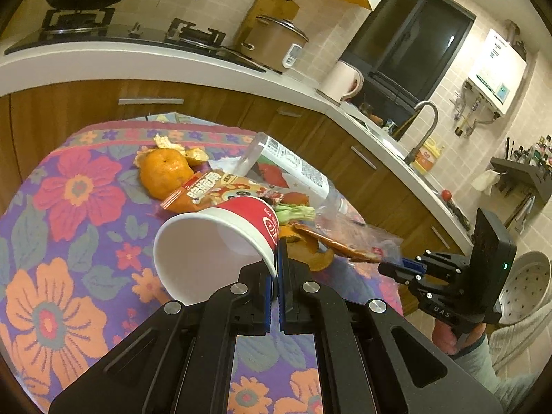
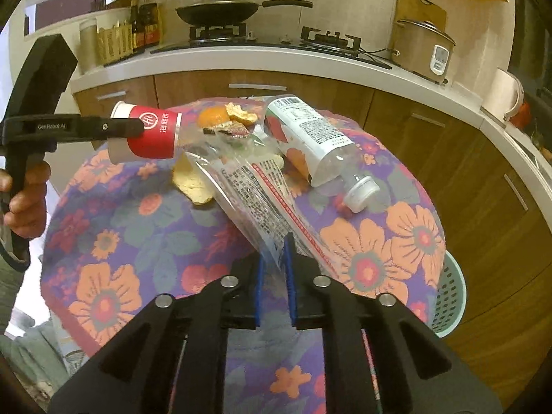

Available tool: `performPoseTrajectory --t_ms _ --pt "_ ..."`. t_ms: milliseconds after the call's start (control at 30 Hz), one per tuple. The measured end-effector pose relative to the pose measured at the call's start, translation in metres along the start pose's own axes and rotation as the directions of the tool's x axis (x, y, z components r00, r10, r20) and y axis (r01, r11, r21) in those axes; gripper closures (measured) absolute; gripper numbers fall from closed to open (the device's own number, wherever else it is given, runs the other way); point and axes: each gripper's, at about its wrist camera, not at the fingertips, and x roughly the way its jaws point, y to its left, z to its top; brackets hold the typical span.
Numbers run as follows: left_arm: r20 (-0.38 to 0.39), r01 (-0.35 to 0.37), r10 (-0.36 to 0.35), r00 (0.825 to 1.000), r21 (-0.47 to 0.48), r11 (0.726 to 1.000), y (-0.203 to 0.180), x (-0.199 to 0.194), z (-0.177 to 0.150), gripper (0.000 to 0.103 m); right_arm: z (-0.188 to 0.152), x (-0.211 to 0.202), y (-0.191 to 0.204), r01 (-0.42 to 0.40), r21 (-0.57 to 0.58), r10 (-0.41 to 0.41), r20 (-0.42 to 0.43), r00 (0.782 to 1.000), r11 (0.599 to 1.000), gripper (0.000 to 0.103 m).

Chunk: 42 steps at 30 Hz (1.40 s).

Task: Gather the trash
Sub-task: 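Hold the red cup with the left tool while the right tool grasps the clear plastic bag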

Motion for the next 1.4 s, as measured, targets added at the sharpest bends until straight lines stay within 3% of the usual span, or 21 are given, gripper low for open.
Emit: performPoseTrajectory --t_ms 133,467,833,1067,1167,1400 --pt "0.006 0.008 -0.008 1.000 0.003 1.000 -0.003 -0.004 -0.002 0.102 0.002 -0.001 0.001 0.009 0.006 -0.009 0.018 1.000 1.000 0.060" --pt "0.012 0.010 -0.010 1.000 -0.002 1.000 -0.002 -0.008 -0.003 0.102 0.023 0.009 0.009 0.038 -0.003 -0.038 0.026 0.999 0.999 0.059" --pt "0.019 0.018 -0.017 1.000 -0.024 1.000 0.011 -0.010 -0.002 0.102 0.056 0.058 0.027 0.110 -0.086 -0.115 -0.057 0.992 0.990 0.060" --pt "0.018 0.021 -0.021 1.000 -0.016 1.000 0.008 -0.009 0.002 0.102 0.066 0.054 0.003 0.064 0.057 -0.063 -0.030 0.998 0.996 0.095" --pt "0.016 0.024 -0.024 1.000 0.001 1.000 0.001 -0.006 0.005 0.102 0.066 0.041 0.005 0.103 0.041 -0.104 0.009 0.995 0.994 0.101" --pt "0.029 0.038 -0.039 0.999 0.051 0.998 -0.030 0.005 0.016 0.102 0.059 0.010 0.007 0.157 -0.011 -0.155 0.085 0.984 0.988 0.103"
